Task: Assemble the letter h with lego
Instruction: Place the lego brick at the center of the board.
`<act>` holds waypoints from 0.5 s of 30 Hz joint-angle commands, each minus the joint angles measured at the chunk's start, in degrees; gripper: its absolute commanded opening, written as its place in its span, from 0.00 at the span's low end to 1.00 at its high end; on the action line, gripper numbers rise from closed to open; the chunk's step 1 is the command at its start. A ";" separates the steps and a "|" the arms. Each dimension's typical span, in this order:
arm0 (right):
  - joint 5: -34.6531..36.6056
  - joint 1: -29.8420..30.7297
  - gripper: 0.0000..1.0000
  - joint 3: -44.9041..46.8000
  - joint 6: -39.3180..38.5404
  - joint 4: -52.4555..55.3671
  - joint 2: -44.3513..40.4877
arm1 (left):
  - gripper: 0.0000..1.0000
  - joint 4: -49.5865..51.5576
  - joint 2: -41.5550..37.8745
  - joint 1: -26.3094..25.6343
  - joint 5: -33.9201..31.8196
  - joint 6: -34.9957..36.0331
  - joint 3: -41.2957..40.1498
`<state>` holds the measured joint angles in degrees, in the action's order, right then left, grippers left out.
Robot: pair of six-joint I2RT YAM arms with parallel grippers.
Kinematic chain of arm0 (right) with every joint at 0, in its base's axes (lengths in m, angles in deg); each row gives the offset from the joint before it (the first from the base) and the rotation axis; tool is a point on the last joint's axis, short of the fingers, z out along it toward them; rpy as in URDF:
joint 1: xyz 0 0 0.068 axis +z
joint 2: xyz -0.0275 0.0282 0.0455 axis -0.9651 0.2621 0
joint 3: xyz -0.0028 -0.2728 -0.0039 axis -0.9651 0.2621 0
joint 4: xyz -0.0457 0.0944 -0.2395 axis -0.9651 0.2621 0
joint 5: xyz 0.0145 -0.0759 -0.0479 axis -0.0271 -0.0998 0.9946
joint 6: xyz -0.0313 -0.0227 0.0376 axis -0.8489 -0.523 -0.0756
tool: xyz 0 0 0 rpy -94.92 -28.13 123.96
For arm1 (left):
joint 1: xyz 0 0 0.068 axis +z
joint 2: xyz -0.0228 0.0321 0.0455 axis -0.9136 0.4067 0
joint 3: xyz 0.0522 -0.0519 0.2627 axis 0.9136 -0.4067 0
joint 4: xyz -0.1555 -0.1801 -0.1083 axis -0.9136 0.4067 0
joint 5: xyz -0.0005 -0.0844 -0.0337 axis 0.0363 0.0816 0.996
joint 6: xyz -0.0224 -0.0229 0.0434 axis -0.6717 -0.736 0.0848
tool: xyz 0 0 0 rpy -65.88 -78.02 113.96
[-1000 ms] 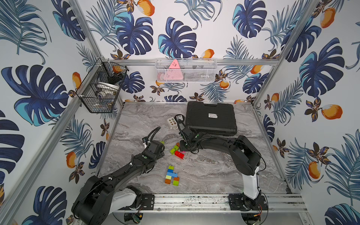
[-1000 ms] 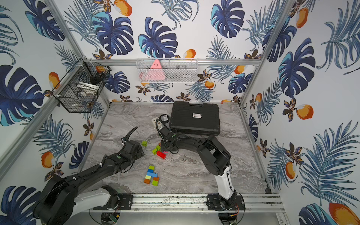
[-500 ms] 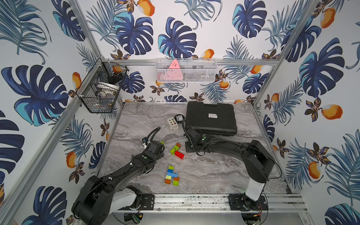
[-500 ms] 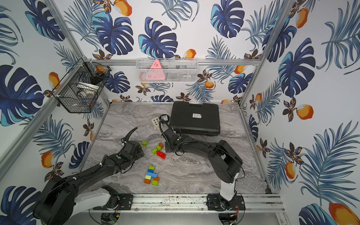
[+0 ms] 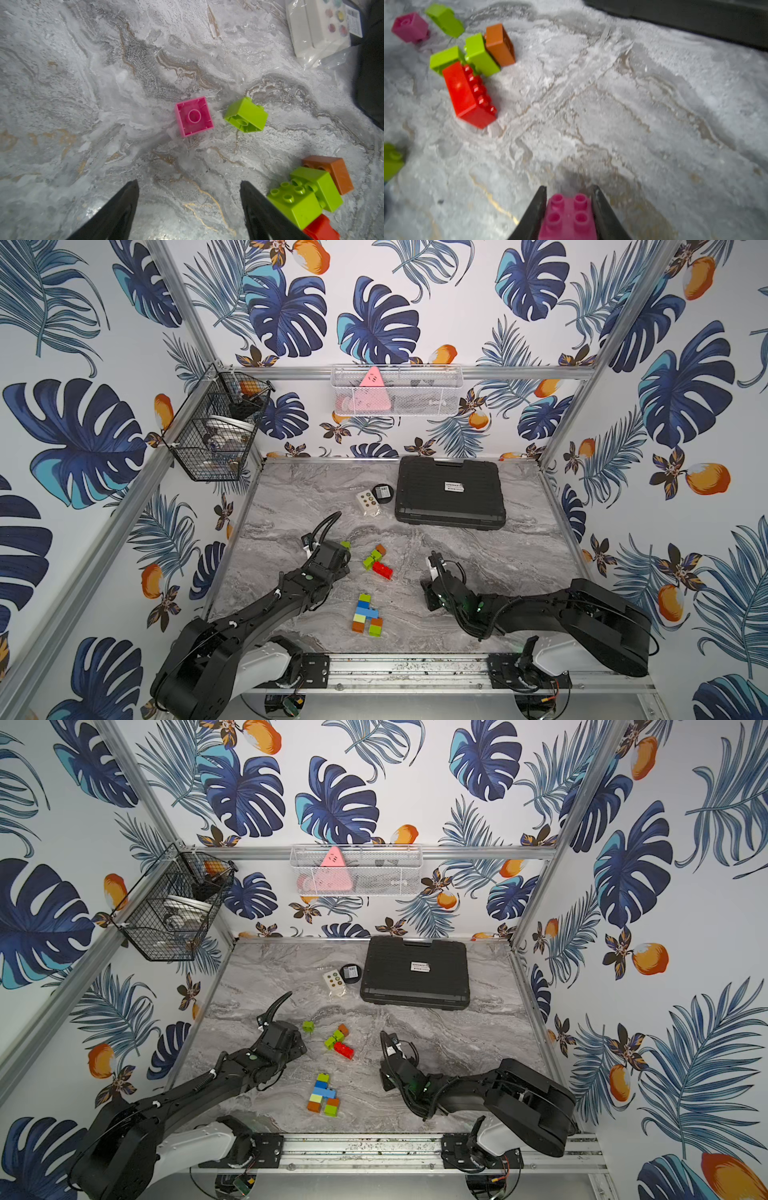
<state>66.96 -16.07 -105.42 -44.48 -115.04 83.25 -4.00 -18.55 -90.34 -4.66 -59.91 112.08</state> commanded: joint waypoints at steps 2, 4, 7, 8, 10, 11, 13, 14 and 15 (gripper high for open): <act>1.08 2.26 0.32 6.19 1.69 -14.60 0.31 | 0.82 0.40 -0.37 0.08 -1.58 -1.17 -0.19; 0.67 3.03 0.36 7.85 2.20 -17.53 1.49 | 0.82 0.30 -0.51 0.05 -1.46 -1.04 -0.20; -0.03 4.15 0.40 7.67 1.01 -18.22 2.14 | 0.82 1.08 -1.24 0.08 -2.56 -1.20 -0.26; -0.19 4.40 0.43 7.05 0.63 -16.93 1.87 | 0.82 1.18 -1.59 0.08 -2.90 -1.41 -0.44; -0.73 4.71 0.48 6.18 0.68 -13.58 0.23 | 0.82 0.96 -2.12 0.08 -2.91 -1.72 -0.88; -0.74 4.80 0.50 6.13 1.01 -12.45 -0.69 | 0.82 0.96 -2.17 0.08 -2.88 -1.65 -0.91; -1.03 4.74 0.53 6.57 2.07 -10.28 -3.13 | 0.82 1.38 -2.29 0.08 -3.16 -1.48 -0.64; -1.35 4.75 0.54 6.71 2.79 -8.46 -4.74 | 0.82 1.59 -2.39 0.08 -3.34 -1.56 -0.63; -1.36 4.79 0.55 6.77 3.58 -6.70 -6.23 | 0.82 1.62 -2.43 0.04 -3.42 -1.73 -0.70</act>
<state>66.20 -11.43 -98.77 -43.03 -126.36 79.30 -3.28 -20.73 -90.34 -6.48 -60.52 111.35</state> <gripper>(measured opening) 0.542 0.820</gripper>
